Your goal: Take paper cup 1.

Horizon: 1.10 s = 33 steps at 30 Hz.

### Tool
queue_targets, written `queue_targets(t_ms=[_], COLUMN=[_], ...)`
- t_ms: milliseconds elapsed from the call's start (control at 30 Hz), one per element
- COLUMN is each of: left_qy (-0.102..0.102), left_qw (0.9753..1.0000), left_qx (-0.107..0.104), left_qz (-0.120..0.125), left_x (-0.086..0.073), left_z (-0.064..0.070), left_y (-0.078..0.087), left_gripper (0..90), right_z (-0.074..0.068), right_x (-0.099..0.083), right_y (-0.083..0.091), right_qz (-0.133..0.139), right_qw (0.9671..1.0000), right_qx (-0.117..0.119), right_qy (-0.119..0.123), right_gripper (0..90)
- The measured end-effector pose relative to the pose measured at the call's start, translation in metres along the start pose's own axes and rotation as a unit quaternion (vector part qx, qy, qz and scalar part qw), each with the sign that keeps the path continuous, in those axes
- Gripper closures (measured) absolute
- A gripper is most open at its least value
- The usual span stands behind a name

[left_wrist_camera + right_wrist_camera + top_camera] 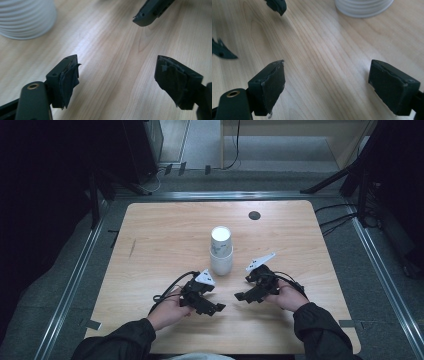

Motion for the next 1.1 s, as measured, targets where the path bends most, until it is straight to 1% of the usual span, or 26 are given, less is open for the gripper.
queue_targets(t_ms=[67,100,133,167,200,233,267,300,333,367,400,500,533,567,600,633,700,733,767,800,867,900,967,1000,1067,1100], left_qy=[-0.012,-0.012,-0.032,-0.024,-0.016,-0.016,-0.014,-0.018,-0.019,-0.013,-0.007,-0.002,0.002,0.005,0.005,0.016,0.014,0.010,0.009,0.004,0.001,0.001,0.002,0.000,0.000,0.003], left_qw=[0.9998,0.9998,0.9992,0.9995,0.9998,0.9998,0.9999,0.9998,0.9998,0.9999,1.0000,1.0000,1.0000,1.0000,1.0000,0.9998,0.9998,0.9999,1.0000,0.9999,0.9999,0.9999,0.9998,0.9997,0.9997,0.9997], left_qx=[0.002,0.002,0.008,0.014,0.011,0.011,0.005,0.004,0.005,0.001,-0.006,-0.003,0.000,0.005,0.005,0.008,0.011,0.010,0.004,-0.015,-0.010,-0.010,-0.016,-0.023,-0.023,-0.025], left_qz=[0.014,0.014,0.023,0.018,0.009,0.009,0.002,0.000,0.003,0.002,-0.003,-0.002,0.005,0.004,0.004,0.005,0.004,0.001,0.001,0.004,0.008,0.008,0.011,0.007,0.006,0.004], left_x=[0.000,0.000,-0.001,0.000,0.001,0.001,0.002,0.003,0.003,0.003,0.003,0.004,0.005,0.005,0.005,0.006,0.006,0.006,0.006,0.006,0.007,0.007,0.007,0.006,0.006,0.006], left_z=[-0.001,-0.001,-0.002,-0.003,-0.004,-0.004,-0.005,-0.005,-0.005,-0.006,-0.007,-0.008,-0.011,-0.012,-0.012,-0.015,-0.016,-0.018,-0.018,-0.018,-0.019,-0.019,-0.018,-0.018,-0.018,-0.017], left_y=[0.007,0.007,0.013,0.014,0.017,0.017,0.019,0.020,0.022,0.023,0.024,0.024,0.024,0.024,0.024,0.026,0.027,0.030,0.032,0.037,0.040,0.040,0.041,0.043,0.043,0.043], left_gripper=[23.0,22.9,22.9,22.8,22.8,22.7,22.7,21.9,17.0,17.0,13.9,13.3,13.3,13.3,13.3,13.3,13.3,13.3,13.3,13.3,14.9,15.0,18.3,23.0,25.4,25.4], right_z=[0.000,0.000,0.000,0.000,0.001,0.001,0.002,0.003,0.002,0.002,0.003,0.003,0.004,0.005,0.005,0.005,0.003,0.002,0.002,0.000,0.001,0.001,0.001,0.001,0.001,0.001], right_x=[0.003,0.003,0.005,0.006,0.006,0.006,0.006,0.007,0.008,0.008,0.011,0.012,0.015,0.016,0.016,0.019,0.020,0.020,0.020,0.020,0.022,0.022,0.023,0.023,0.024,0.026], right_y=[0.003,0.003,0.008,0.010,0.012,0.012,0.013,0.015,0.019,0.019,0.023,0.027,0.032,0.035,0.035,0.041,0.045,0.046,0.046,0.045,0.044,0.044,0.045,0.046,0.048,0.052], right_qz=[0.013,0.013,0.018,0.021,0.024,0.024,0.027,0.031,0.051,0.051,0.070,0.072,0.065,0.071,0.071,0.090,0.101,0.102,0.102,0.099,0.086,0.086,0.070,0.065,0.064,0.076], right_qw=[0.9998,0.9998,0.9996,0.9996,0.9996,0.9996,0.9996,0.9993,0.9987,0.9987,0.9975,0.9971,0.9968,0.9960,0.9960,0.9944,0.9941,0.9943,0.9943,0.9945,0.9958,0.9958,0.9970,0.9974,0.9975,0.9964], right_qx=[-0.011,-0.011,-0.014,-0.008,-0.008,-0.008,-0.013,-0.018,-0.002,-0.002,-0.007,-0.020,-0.040,-0.050,-0.050,-0.054,-0.037,-0.028,-0.028,-0.030,-0.027,-0.027,-0.033,-0.030,-0.026,-0.031], right_qy=[0.009,0.009,0.014,0.015,0.010,0.010,0.000,-0.008,-0.002,-0.002,0.006,0.014,0.023,0.022,0.022,0.016,0.011,0.015,0.015,0.013,-0.019,-0.019,-0.006,0.003,0.011,0.018], right_gripper=[13.8,13.8,13.7,14.7,17.7,17.7,21.4,19.5,14.0,14.0,18.7,23.1,25.2,25.2,25.2,24.5,18.4,16.1,16.1,16.7,17.1,17.1,17.1,17.4,18.4,25.5])
Point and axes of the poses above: each handheld gripper's, and its own axes: y roughly backward along the jaws, x roughly out of its top, z roughly to its right, the point moved 4 cm from there along -y, roughly forward along the jaws, and after that the axes turned 10 degrees about y, right-handed, at the moved point
